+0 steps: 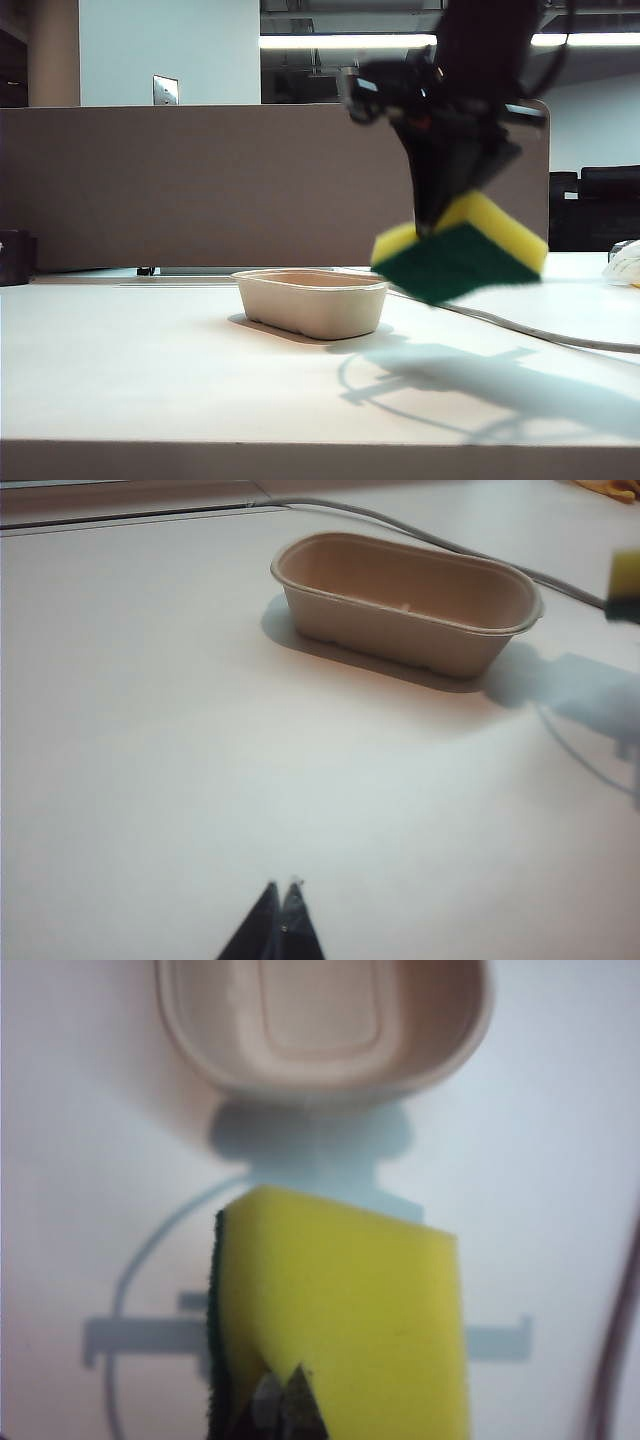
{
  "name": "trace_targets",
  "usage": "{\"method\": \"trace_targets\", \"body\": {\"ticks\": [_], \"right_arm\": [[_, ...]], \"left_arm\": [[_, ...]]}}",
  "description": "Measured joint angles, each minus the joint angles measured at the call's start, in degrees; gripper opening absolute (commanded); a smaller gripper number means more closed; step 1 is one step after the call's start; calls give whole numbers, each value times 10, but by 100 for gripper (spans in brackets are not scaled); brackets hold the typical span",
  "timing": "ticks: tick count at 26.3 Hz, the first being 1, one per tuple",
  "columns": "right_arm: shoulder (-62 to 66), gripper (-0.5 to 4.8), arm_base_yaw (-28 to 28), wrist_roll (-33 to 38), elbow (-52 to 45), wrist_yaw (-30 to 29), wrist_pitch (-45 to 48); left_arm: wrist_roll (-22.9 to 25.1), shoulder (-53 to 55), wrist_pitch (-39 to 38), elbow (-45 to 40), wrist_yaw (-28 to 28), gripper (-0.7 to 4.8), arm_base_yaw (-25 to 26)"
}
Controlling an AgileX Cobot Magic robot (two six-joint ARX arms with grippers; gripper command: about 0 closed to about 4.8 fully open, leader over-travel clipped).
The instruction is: Take out the cleaning sponge from the paper lunch box and place it on the table.
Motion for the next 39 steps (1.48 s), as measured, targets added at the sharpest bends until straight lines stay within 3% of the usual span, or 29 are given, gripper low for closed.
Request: {"method": "trace_targets", "body": {"ticks": [2,5,8,12,14,15,16,17,18,22,31,39], "right_arm": [[2,62,0,2,-17,-8,16],[2,311,0,5,-22,-13,32],[2,384,0,14,-22,7,43],[2,382,-7,17,-22,28,54],[2,356,-9,18,-22,31,60],[1,309,-11,19,-22,31,64],[-1,215,-12,21,-22,31,69],[-6,54,-12,21,-22,31,73],[-13,-17,-13,24,-22,31,75],[-85,-9,-13,31,-23,38,71],[-315,-9,-10,45,-56,105,49],[-542,-8,-10,46,-237,77,156]], "left_arm": [[0,0,0,0,0,-5,0],[0,0,0,0,0,-5,0],[0,0,0,0,0,-5,0],[0,0,0,0,0,-5,0],[0,0,0,0,0,-5,0],[0,0,0,0,0,-5,0],[0,0,0,0,0,-5,0],[0,0,0,0,0,-5,1],[0,0,0,0,0,-5,3],[0,-20,0,0,1,-5,27],[0,-71,2,0,-1,-5,144],[0,-70,2,0,0,-5,152]]}}
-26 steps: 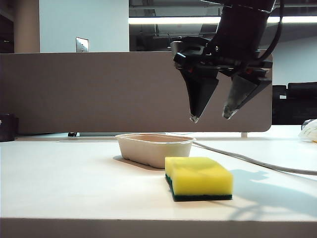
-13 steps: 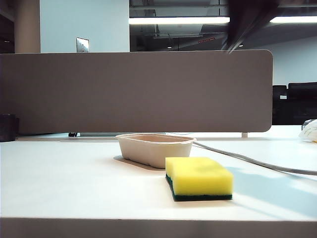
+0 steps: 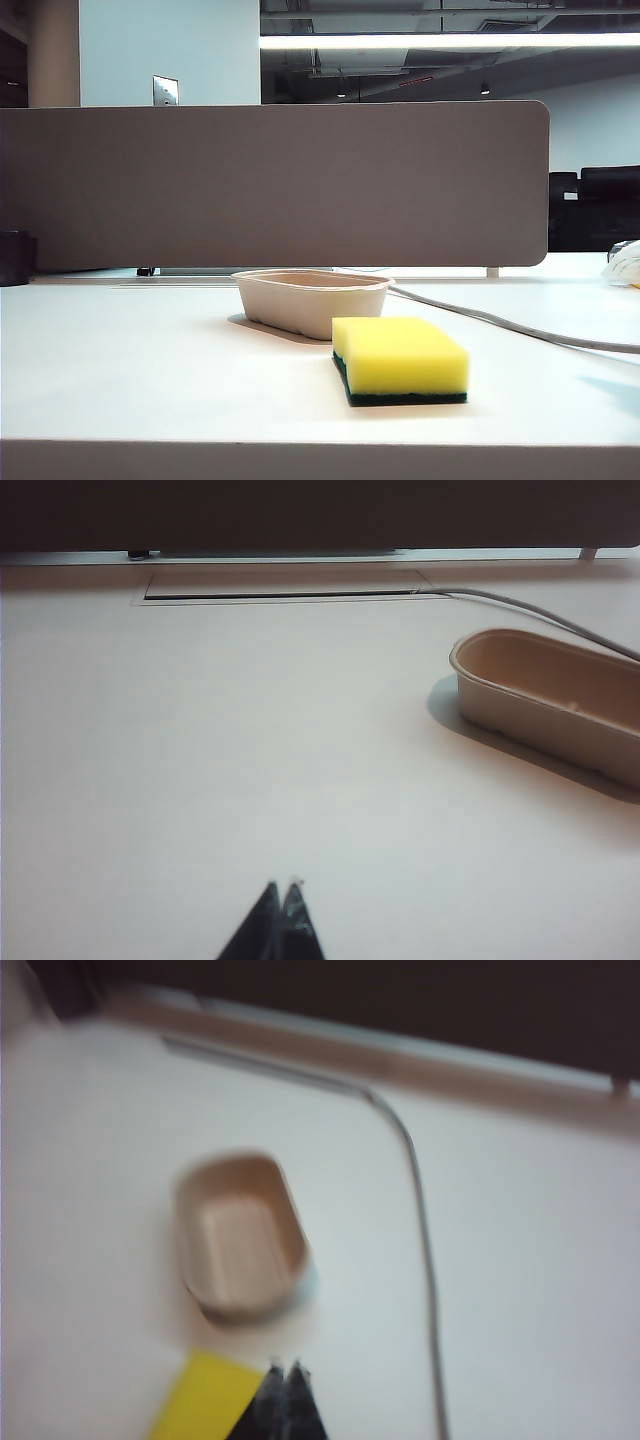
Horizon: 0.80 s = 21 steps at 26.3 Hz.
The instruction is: Take out the cleaning sponge from the paper lunch box and place it on the table.
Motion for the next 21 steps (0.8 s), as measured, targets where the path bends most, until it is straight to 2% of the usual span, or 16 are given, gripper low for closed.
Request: {"method": "trace_targets", "body": {"ticks": [4,8,19,21], "right_arm": [[-94,-8,0,0,-85,-15,74],[-165,-8,0,0,-125,-16,83],[-322,-8,0,0,-137,-17,-30],[-320,-8,-2,0,-133,-17,-35]], "left_arm": [[0,0,0,0,0,-5,0],[0,0,0,0,0,-5,0],[0,0,0,0,0,-5,0],[0,0,1,0,0,-5,0]]}}
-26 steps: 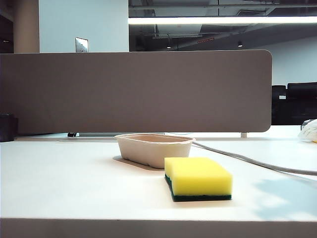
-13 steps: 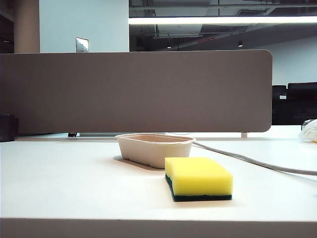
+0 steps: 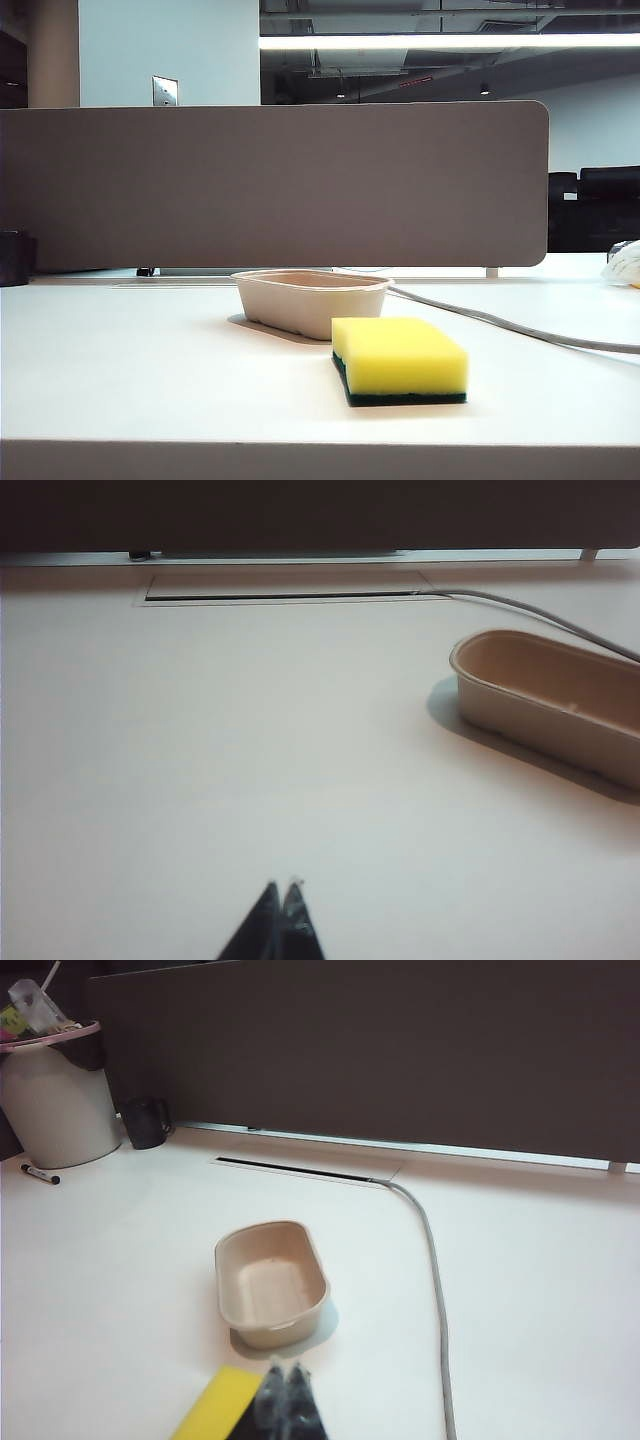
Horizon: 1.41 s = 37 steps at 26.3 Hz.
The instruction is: Take out the cleaning sponge from the paper lunch box and place it on the table.
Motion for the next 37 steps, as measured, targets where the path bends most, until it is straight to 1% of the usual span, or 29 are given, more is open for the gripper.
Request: {"method": "trace_targets", "body": {"ticks": [5,6,9,12,13,14,15,17,20,21,24,26,28,32,37], "right_arm": [[0,-8,-10,-7,-11,-1,-7],[0,-8,-27,-12,-18,-1,-1],[-1,-8,-75,-16,-75,1,53],[0,-8,-159,-16,-180,-21,152],[1,-8,-181,-15,-204,-33,171],[2,-8,-208,-9,-232,-61,205],[3,-8,-238,-4,-257,-98,247],[3,-8,-290,4,-288,-160,302],[2,-8,-347,7,-295,-220,319],[1,-8,-363,7,-294,-231,319],[0,-8,-401,5,-295,-231,312],[0,-8,-412,2,-294,-231,312],[0,-8,-414,-6,-295,-222,312],[0,-8,-412,-26,-295,-183,311],[0,-8,-412,-29,-295,-137,311]], "left_arm": [[0,0,-1,0,2,-5,0],[0,0,-1,0,1,-5,0],[0,0,-2,0,1,-5,0],[0,0,-2,0,1,-5,0],[0,0,-2,0,1,-5,0],[0,0,-2,0,1,-5,0],[0,0,-2,0,1,-5,0],[0,0,-2,0,1,-5,0],[0,0,-2,0,1,-5,0],[0,0,-2,0,1,-5,0],[0,0,-2,0,1,-5,0],[0,0,-2,0,1,-5,0],[0,0,-2,0,1,-5,0],[0,0,-2,0,1,-5,0],[0,0,-2,0,1,-5,0]]}}
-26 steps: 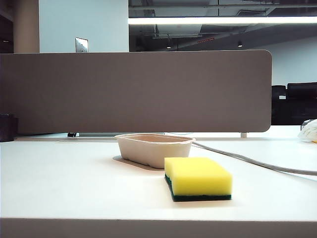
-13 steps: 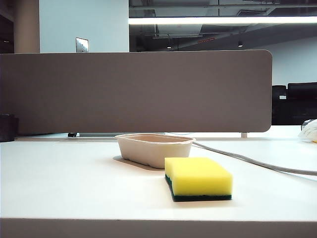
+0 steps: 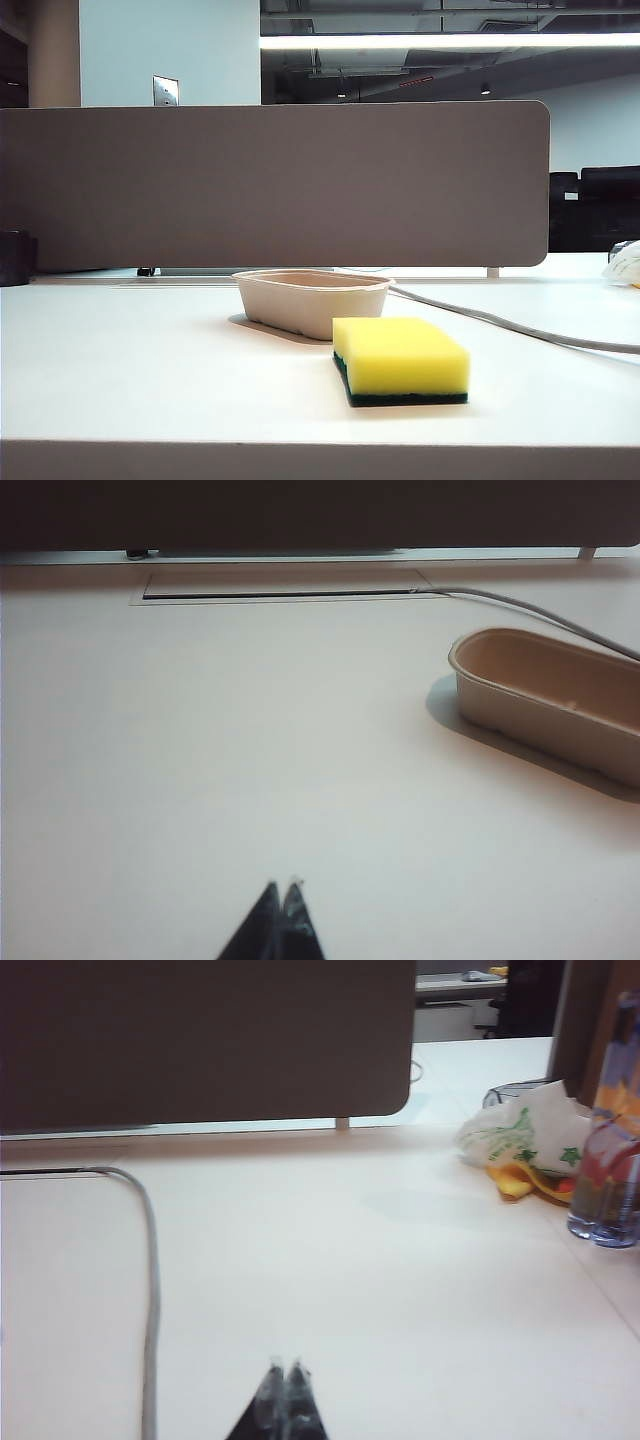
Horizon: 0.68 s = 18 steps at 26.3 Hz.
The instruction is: Take out the cleaning sponge from the paper lunch box and place it on the table.
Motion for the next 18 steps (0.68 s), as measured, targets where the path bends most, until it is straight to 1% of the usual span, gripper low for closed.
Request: {"method": "trace_targets", "body": {"ticks": [18], "right_arm": [[0,-8,0,0,0,4,0]], "left_arm": [[0,0,0,0,0,-5,0]]}}
